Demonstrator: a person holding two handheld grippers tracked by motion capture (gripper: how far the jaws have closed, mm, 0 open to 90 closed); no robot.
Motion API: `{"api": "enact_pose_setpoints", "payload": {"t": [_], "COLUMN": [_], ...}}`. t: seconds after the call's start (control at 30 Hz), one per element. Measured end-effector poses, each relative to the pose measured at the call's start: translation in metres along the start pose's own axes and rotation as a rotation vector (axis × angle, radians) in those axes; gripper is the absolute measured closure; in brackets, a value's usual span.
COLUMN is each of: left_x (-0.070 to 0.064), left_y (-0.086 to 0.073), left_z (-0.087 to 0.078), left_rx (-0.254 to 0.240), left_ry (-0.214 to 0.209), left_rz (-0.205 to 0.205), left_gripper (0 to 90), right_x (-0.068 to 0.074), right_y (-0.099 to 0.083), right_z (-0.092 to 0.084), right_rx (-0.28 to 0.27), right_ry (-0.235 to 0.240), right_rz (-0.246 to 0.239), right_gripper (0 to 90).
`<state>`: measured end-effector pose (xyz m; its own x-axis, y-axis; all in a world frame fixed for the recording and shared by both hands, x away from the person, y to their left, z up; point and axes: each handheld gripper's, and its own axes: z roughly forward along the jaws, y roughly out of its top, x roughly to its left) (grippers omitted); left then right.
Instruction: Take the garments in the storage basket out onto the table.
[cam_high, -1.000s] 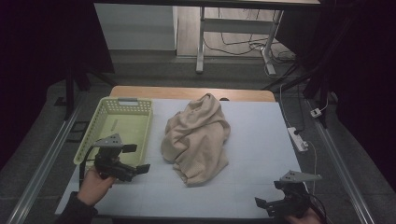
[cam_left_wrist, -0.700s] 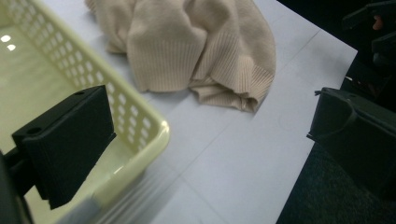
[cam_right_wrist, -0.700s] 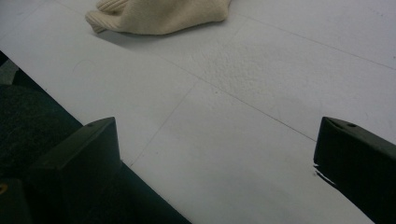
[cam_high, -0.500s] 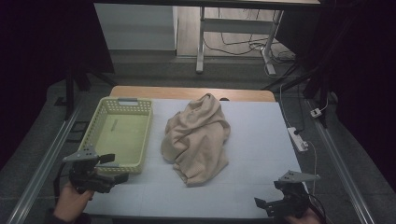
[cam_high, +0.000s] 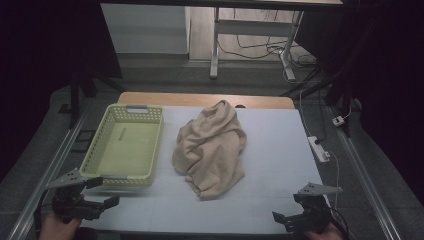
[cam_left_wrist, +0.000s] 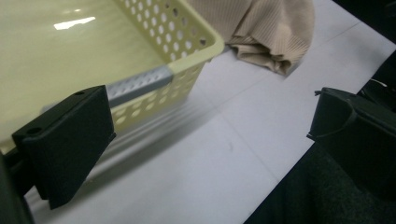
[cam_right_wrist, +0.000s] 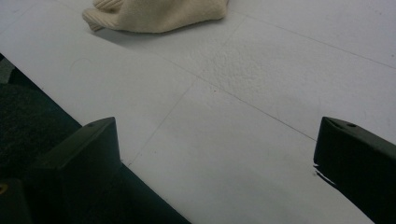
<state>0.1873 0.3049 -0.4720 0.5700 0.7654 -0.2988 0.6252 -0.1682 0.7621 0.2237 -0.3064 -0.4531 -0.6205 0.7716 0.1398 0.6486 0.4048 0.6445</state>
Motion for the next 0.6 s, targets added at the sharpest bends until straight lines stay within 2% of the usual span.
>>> {"api": "enact_pose_setpoints", "payload": {"t": [0.2,0.33,0.53,0.6], "left_x": [0.003,0.004,0.002,0.001], "left_y": [-0.010,-0.014,-0.018,-0.019], "left_z": [-0.007,-0.011,-0.015,-0.015], "left_rx": [0.014,0.022,0.058,0.070], "left_ry": [0.022,0.046,0.090,0.094], "left_rz": [-0.025,-0.027,-0.029,-0.031], "left_gripper": [0.0,0.0,0.0,0.0], "right_x": [0.000,0.001,0.001,0.001], "right_y": [0.000,0.000,0.000,0.000], "right_z": [0.000,0.000,0.000,0.000], "right_rx": [0.002,0.002,0.005,0.004], "right_ry": [-0.003,-0.004,-0.006,-0.005], "right_rz": [-0.001,0.000,-0.001,-0.002], "right_gripper": [0.4,0.4,0.4,0.4]}}
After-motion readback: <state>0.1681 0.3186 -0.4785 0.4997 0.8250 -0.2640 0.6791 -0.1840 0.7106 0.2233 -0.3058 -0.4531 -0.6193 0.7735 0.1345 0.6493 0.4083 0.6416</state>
